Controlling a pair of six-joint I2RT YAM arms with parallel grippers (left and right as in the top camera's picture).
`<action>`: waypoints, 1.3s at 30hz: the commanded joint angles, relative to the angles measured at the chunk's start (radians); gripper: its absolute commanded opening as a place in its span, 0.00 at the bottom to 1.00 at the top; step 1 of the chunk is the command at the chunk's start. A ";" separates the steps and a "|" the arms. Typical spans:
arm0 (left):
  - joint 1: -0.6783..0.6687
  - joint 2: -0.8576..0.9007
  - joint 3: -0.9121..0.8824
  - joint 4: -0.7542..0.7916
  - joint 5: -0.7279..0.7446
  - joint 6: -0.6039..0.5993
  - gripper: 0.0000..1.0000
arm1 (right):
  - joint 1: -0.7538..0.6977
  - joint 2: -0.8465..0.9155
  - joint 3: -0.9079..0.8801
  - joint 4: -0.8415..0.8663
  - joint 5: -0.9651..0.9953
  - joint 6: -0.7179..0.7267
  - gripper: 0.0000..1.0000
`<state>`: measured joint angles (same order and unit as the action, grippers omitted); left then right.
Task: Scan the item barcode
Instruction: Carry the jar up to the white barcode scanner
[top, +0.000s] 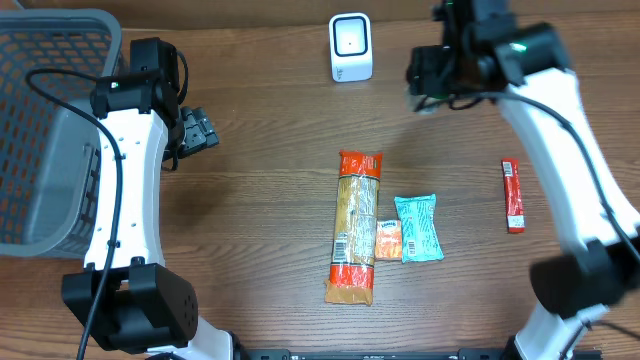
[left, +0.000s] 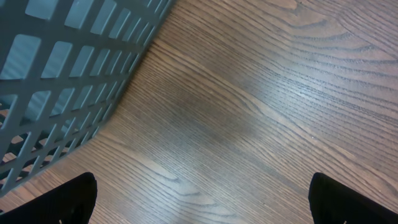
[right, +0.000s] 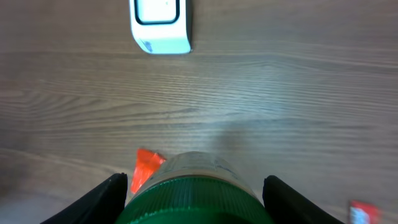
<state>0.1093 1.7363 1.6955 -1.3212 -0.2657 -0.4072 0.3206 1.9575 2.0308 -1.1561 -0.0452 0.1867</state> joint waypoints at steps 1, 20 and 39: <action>0.002 0.003 0.022 -0.002 0.001 0.022 1.00 | 0.010 0.087 0.010 0.084 -0.065 -0.002 0.39; 0.002 0.003 0.022 -0.002 0.001 0.022 1.00 | 0.092 0.344 0.010 0.977 0.077 0.034 0.34; 0.002 0.003 0.022 -0.002 0.001 0.022 1.00 | 0.109 0.460 0.010 1.467 0.195 0.025 0.32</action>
<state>0.1093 1.7363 1.6955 -1.3209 -0.2657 -0.4072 0.4320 2.4001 2.0212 0.2733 0.1349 0.2092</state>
